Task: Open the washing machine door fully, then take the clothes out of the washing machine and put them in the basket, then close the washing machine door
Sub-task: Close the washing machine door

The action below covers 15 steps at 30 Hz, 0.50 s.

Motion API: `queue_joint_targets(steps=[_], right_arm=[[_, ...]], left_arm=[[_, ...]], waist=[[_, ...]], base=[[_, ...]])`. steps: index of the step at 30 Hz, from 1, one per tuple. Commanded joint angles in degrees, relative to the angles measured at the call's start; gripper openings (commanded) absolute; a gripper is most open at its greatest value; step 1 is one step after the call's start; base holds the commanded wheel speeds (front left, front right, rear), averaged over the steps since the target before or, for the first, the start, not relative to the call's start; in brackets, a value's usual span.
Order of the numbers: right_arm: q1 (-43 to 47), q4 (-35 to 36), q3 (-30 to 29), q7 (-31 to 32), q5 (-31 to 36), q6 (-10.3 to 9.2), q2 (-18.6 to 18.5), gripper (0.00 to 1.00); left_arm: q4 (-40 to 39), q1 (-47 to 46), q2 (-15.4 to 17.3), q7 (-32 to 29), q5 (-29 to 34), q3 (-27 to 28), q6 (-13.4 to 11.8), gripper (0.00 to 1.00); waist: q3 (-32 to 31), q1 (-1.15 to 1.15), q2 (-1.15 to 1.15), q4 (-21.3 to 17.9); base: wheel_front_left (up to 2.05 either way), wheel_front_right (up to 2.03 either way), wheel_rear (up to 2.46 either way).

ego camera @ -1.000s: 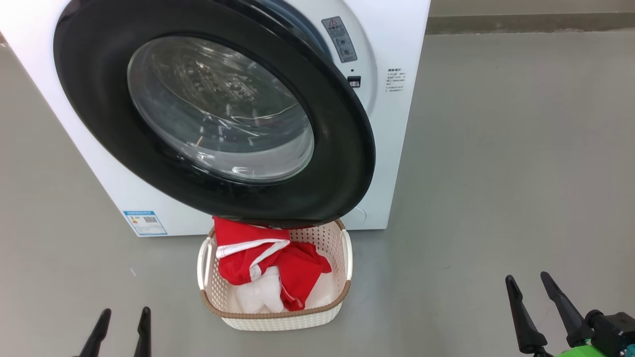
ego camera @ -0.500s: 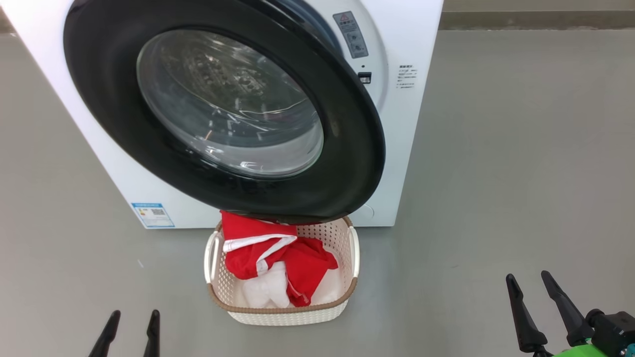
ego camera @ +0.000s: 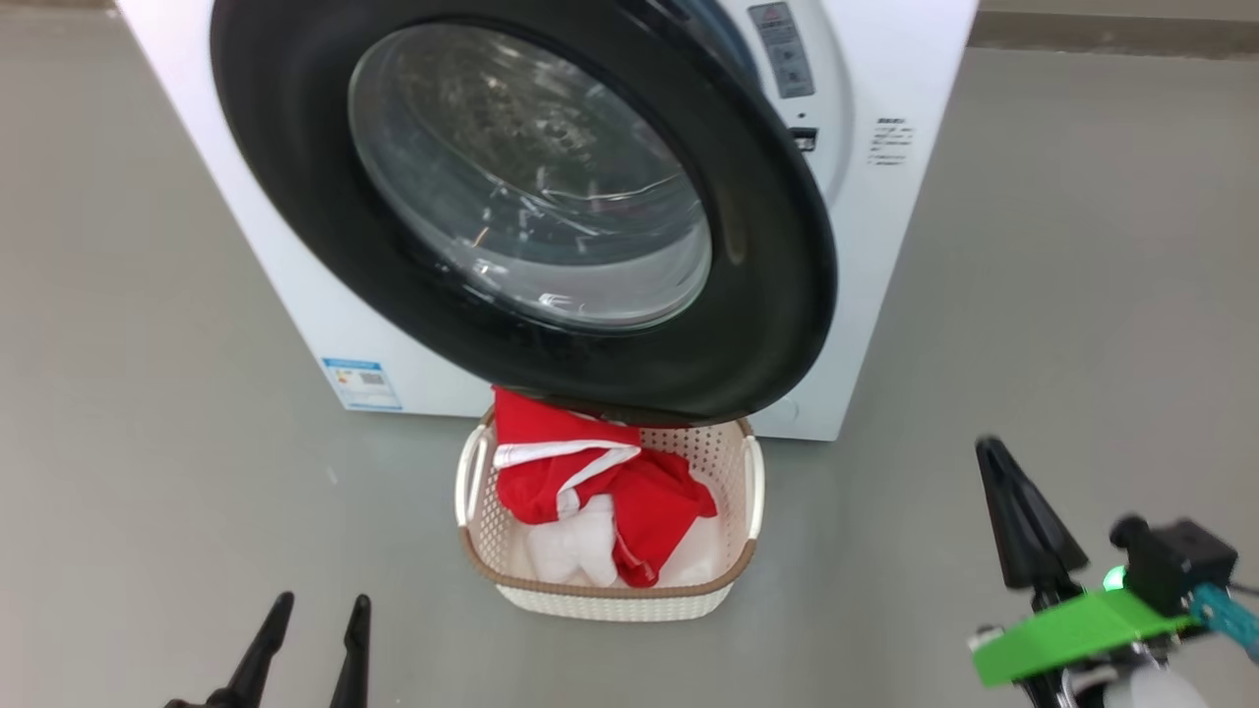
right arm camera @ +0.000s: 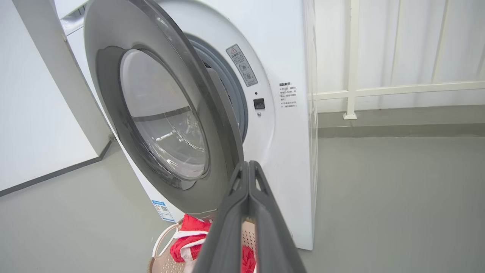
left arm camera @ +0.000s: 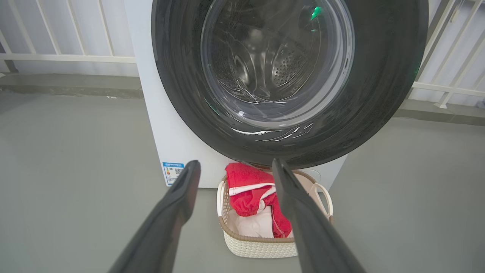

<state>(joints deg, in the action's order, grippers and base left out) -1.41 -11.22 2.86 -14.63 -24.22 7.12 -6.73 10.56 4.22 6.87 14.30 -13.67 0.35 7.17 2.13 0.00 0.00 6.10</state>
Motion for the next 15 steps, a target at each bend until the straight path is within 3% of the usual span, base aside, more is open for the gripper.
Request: queue_joint_targets(steps=[1, 15], right_arm=[[-3.8, 1.1, 2.0, -0.4, -0.4, 0.36, -0.3, 0.00], [-16.9, -3.1, 5.1, -0.4, -0.1, 0.36, 0.1, 0.00]], left_arm=[[-1.6, -2.6, 0.3, 0.7, 0.1, 1.5, 0.3, 1.00], [-2.2, -6.5, -0.8, 0.7, -0.7, -0.7, 0.3, 1.00]], waist=[[1.3, 0.00, 0.00, 1.6], [6.5, 0.00, 0.00, 6.9]], base=[[0.00, 0.00, 0.00], [0.00, 0.00, 0.00]])
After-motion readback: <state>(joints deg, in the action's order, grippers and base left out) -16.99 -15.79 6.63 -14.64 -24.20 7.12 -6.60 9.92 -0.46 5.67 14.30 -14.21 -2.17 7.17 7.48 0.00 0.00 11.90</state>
